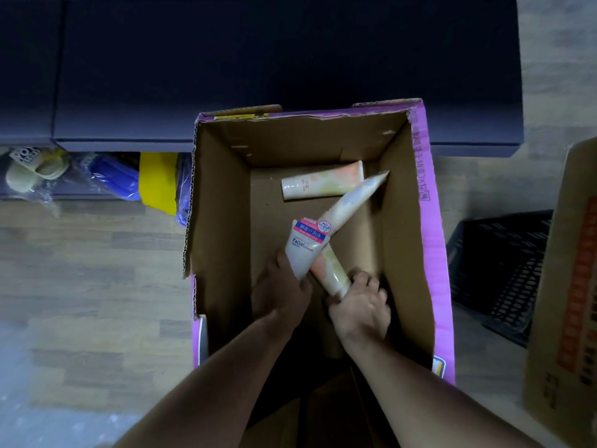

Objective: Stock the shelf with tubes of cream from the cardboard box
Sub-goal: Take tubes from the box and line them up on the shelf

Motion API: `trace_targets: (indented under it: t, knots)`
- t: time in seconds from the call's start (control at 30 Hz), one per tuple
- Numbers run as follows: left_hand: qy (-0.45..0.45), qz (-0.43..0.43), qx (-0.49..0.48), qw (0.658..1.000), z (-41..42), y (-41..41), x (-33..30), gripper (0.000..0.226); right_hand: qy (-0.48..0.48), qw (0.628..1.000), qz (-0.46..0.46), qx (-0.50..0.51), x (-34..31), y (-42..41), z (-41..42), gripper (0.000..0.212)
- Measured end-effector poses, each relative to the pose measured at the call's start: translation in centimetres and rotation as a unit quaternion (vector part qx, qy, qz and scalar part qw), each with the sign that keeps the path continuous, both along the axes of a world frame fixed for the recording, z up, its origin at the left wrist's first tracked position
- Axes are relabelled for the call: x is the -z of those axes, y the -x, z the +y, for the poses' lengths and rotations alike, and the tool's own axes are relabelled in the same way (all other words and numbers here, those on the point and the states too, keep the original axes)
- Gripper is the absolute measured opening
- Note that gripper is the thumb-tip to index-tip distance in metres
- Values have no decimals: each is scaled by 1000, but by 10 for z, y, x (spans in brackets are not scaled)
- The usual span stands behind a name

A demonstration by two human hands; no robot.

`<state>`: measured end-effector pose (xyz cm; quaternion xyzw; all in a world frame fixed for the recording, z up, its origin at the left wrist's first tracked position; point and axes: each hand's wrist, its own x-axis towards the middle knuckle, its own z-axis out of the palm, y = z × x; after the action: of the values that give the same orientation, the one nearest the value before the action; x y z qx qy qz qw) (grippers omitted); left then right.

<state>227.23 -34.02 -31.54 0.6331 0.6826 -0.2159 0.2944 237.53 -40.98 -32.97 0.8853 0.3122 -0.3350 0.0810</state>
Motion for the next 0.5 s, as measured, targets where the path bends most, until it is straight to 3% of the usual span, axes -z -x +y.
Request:
trace_targets:
  t: [0.1, 0.3, 0.5]
  knots:
    - [33, 15, 5, 999, -1, -1, 1, 85, 12, 1000, 9, -2, -2, -1, 1, 67]
    - [64, 23, -80, 994, 8, 1, -7, 77, 39, 994, 67, 75, -8, -8, 11, 61]
    - [67, -29, -134, 988, 14, 5, -25, 70, 19, 981, 111, 160, -21, -7, 13, 50]
